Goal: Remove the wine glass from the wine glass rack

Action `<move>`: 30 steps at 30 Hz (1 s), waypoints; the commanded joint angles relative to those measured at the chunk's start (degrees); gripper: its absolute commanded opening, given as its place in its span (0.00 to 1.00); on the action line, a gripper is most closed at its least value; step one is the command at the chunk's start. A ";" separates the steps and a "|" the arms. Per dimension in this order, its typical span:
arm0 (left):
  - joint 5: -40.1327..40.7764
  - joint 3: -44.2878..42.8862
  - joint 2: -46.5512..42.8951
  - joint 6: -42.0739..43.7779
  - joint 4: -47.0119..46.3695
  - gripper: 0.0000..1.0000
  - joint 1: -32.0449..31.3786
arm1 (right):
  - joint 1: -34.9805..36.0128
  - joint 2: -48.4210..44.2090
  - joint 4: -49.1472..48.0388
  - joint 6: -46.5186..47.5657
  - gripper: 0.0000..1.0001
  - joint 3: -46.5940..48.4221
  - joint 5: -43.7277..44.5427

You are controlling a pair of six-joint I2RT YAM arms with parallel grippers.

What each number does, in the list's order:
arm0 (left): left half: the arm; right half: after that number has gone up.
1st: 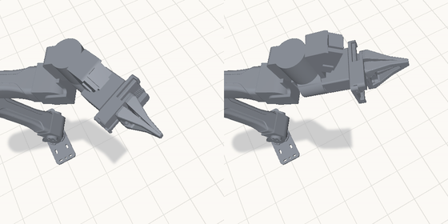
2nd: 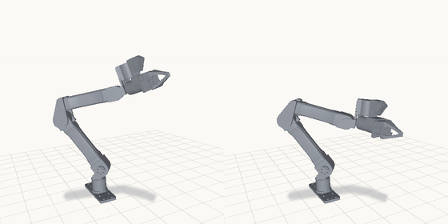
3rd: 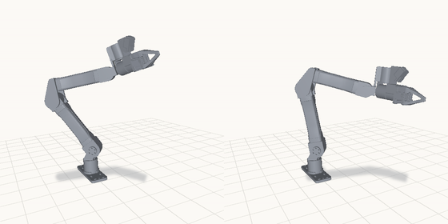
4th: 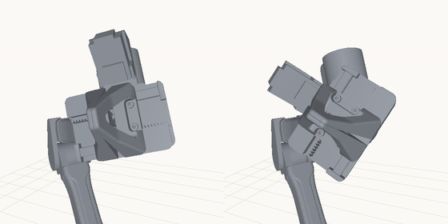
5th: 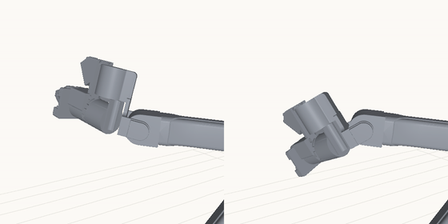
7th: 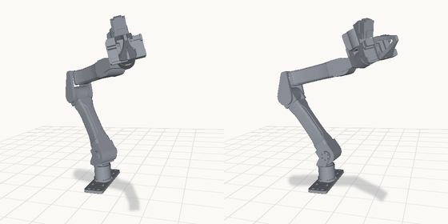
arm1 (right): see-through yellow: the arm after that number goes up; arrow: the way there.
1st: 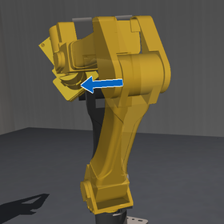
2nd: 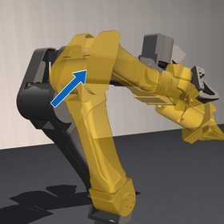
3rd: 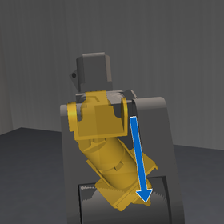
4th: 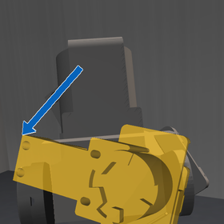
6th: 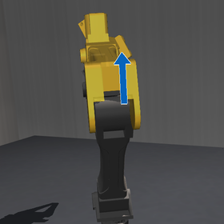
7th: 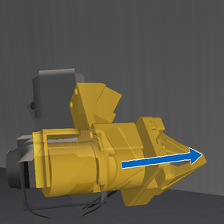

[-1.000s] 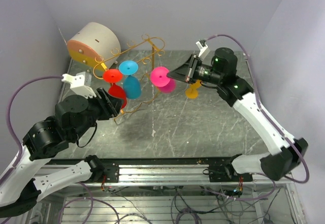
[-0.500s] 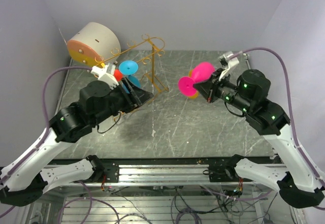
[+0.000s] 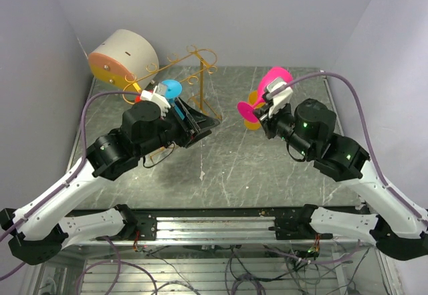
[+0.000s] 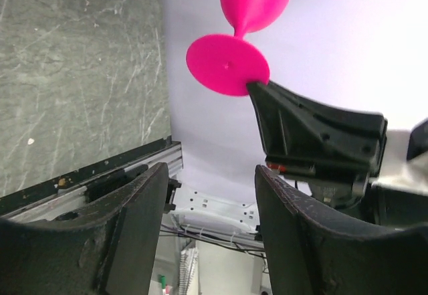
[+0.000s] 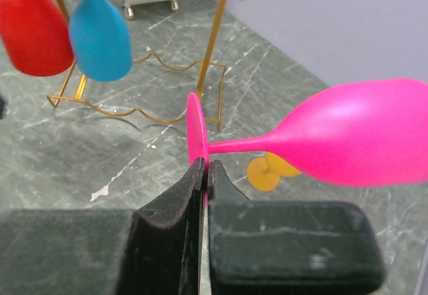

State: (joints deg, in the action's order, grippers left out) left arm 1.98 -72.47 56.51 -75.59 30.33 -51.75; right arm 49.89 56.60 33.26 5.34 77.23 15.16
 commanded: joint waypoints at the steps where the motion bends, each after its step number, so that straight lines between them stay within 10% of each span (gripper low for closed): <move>1: -1.56 0.92 0.88 -3.50 -5.18 0.65 -0.16 | 6.73 -2.90 -5.57 9.86 0.00 -0.73 9.05; 12: -2.80 3.46 5.12 -6.04 -12.21 0.64 -0.16 | 23.59 -2.56 -6.72 19.33 0.00 -4.83 22.51; 30: 0.15 3.74 2.33 -7.11 -10.61 0.64 -0.11 | 28.26 -2.96 -12.71 21.02 0.00 -10.89 25.12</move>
State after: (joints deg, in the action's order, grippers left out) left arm 1.85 -67.66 58.00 -82.74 21.06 -51.75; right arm 77.21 53.49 24.40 25.65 66.70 39.29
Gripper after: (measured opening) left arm 0.645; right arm 0.010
